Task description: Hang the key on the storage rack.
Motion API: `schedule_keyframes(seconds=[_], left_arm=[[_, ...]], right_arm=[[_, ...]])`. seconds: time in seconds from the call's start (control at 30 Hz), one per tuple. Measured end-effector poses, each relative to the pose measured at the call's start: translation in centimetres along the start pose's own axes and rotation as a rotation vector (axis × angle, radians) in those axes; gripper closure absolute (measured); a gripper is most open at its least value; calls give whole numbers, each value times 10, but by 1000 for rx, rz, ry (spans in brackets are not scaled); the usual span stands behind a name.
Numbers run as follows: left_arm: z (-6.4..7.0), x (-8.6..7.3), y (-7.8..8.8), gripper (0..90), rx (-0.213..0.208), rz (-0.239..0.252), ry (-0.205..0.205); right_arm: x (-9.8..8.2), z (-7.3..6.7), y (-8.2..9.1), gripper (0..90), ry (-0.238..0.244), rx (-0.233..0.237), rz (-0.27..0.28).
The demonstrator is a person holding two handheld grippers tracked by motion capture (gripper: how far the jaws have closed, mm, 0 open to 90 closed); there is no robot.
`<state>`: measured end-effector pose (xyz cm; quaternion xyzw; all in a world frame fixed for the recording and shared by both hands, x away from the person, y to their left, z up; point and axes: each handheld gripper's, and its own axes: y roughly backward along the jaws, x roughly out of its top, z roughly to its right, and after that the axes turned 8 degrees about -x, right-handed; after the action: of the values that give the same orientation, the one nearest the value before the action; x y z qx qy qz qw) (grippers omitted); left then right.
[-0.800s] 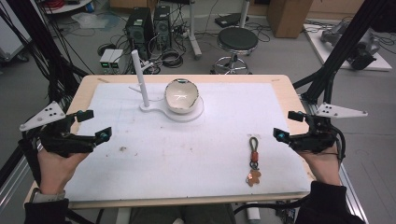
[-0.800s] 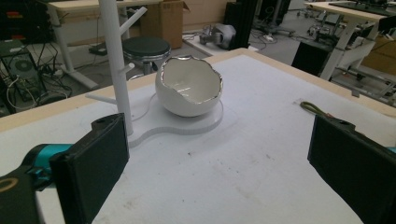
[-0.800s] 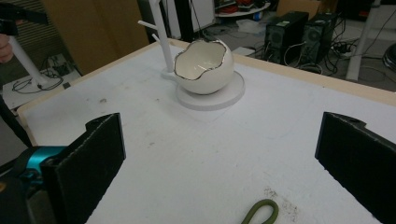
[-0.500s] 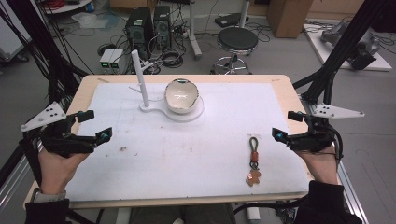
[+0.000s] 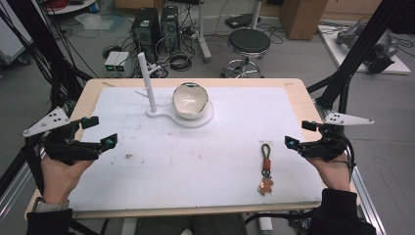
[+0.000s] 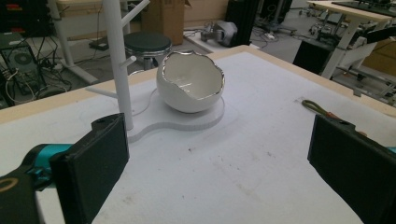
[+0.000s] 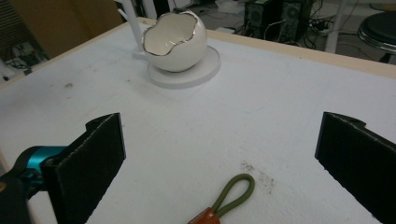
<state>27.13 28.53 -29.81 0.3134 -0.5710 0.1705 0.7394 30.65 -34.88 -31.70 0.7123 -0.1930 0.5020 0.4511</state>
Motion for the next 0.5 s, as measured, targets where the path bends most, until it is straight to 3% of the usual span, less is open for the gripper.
schedule_keyframes(seconds=[0.3, 0.5], left_arm=[[1, -1, -1, 58, 3, 4, -9], [-1, -2, -2, 58, 2, 5, 3]], right_arm=[[-3, -2, -22, 9, 35, -66, -50], [-19, 9, -47, 9, 3, -173, -105]])
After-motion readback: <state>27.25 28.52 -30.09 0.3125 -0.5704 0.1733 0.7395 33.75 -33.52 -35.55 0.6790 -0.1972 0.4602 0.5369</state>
